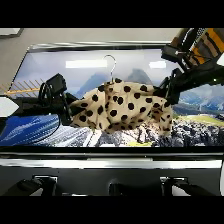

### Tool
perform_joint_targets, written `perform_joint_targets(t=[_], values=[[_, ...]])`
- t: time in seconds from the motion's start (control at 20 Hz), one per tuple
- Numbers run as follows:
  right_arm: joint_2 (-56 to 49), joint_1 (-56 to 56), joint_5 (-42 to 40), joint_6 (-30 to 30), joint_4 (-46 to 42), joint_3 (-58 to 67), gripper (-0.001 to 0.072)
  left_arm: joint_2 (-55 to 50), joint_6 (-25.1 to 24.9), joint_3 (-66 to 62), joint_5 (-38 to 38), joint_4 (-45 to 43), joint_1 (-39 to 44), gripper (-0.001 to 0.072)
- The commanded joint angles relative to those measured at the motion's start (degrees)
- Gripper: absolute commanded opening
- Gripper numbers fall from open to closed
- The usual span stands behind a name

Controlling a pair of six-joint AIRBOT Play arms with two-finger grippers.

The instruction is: Fold the clothes and pants, and hang the long-sleeved shirts on hangers.

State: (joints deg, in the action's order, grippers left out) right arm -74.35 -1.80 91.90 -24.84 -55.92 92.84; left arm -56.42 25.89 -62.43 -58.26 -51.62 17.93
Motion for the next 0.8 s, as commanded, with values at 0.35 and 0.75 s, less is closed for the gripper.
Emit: perform_joint_targets(t=[0.35, 0.75], values=[[14.12, 0.04, -1.03, -7.63, -7.63, 0.00, 0.0015, 0.33, 29.86, -0.07, 27.76, -0.24, -0.11, 0.0720], [24.28, 0.04, -12.76, -39.60, -32.65, 0.00, 0.0015, 4.31, 48.13, -0.09, 42.07, -0.22, -0.09, 0.0720]])
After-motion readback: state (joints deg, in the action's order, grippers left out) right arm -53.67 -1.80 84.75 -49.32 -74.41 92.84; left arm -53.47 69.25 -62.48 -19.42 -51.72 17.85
